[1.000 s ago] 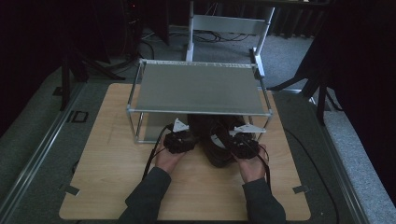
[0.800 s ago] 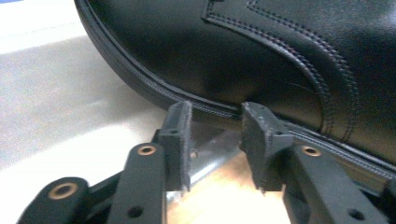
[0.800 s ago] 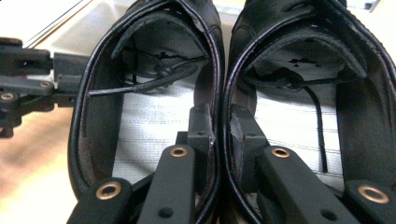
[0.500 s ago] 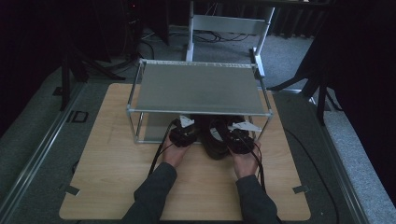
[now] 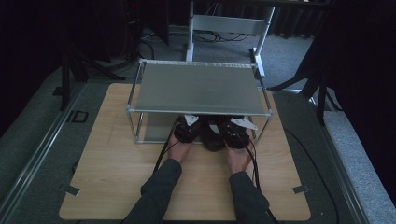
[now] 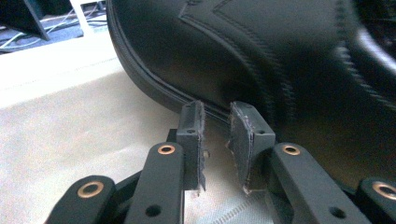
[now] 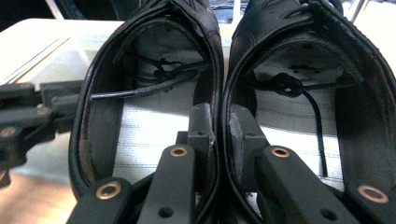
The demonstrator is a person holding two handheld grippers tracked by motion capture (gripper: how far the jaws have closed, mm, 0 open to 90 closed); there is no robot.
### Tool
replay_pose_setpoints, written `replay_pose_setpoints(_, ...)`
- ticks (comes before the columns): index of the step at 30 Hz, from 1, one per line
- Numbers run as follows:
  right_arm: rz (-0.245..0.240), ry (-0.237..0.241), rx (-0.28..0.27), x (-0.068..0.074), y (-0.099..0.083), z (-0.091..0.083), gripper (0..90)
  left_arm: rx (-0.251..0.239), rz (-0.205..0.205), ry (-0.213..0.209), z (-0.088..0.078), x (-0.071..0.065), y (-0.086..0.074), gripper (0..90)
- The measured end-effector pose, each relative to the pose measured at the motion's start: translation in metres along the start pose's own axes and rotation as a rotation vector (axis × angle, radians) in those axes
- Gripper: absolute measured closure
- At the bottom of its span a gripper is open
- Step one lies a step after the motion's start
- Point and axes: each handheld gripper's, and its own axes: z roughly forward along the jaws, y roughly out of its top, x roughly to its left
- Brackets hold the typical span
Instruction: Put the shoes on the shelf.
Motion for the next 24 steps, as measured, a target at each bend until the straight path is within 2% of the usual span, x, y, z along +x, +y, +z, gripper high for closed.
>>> replay_pose_setpoints(7, 0.0, -0.039, -0.035, 0.009, 0.002, 0.005, 80.4, -0.019, 0.001, 0.029, 0.001, 0.0, 0.002, 79.2)
replay_pose_setpoints(12, 0.013, -0.043, -0.055, 0.01, 0.003, 0.009, 80.4, -0.025, -0.011, 0.027, 0.001, 0.001, 0.002, 80.6)
replay_pose_setpoints(14, 0.031, -0.041, -0.062, 0.01, 0.001, 0.011, 80.4, -0.025, -0.004, 0.03, 0.002, 0.001, 0.002, 80.9)
replay_pose_setpoints(18, 0.025, -0.056, -0.08, 0.012, 0.0, 0.012, 80.4, -0.035, 0.006, 0.039, 0.004, 0.0, 0.001, 82.8)
replay_pose_setpoints(24, 0.022, -0.053, -0.085, 0.013, 0.001, 0.015, 80.4, -0.044, 0.023, 0.061, 0.008, -0.002, 0.001, 85.4)
